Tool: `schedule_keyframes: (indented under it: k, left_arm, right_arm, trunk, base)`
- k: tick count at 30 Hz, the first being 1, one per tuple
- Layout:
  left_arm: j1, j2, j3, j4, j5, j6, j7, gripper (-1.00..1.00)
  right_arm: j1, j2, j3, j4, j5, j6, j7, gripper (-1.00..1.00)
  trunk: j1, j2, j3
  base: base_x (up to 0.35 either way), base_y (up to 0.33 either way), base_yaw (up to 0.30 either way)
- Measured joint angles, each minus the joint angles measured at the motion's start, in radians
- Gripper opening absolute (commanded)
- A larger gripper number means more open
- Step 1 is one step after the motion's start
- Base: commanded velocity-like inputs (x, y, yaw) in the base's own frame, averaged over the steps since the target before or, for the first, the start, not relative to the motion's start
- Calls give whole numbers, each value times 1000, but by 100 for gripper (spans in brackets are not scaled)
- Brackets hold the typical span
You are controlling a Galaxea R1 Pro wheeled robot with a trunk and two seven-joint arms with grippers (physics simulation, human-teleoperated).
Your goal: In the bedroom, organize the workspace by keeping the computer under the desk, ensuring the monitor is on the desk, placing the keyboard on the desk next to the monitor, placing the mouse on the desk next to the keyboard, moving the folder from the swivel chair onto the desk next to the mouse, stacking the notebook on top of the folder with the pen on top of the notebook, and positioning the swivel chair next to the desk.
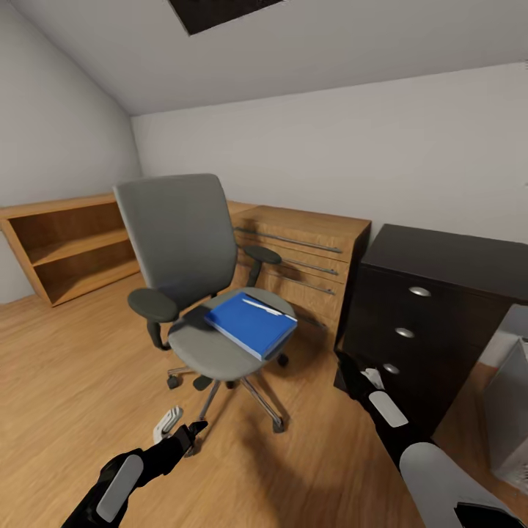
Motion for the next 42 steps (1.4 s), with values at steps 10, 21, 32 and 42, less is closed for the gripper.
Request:
schedule_keyframes:
  k: [10,21,32,42]
  left_arm:
    - [5,0,0,0,-1,0,0,100]
    - [8,-1,1,0,0,-1,5,100]
    - [8,-3,0,2,-12,-11,9,100]
    - [9,2,3,1,-2,-10,3,100]
  right_arm:
    - [51,2,53,-5,71,8,-4,100]
    - [155,0,113,-14,188,8,-4,100]
    - [169,-9,114,-10,268,12,-3,100]
    - [192,-61,124,-16,296,15,1,100]
  trunk:
    - [0,0,0]
    - [0,0,1]
    - [0,0,2]
    - [-1,0,9]
  base:
    - [-107,-45,-1]
    - [-12,-5,-68]
    - [-57,-81,-4]
    - [-80,-95,0]
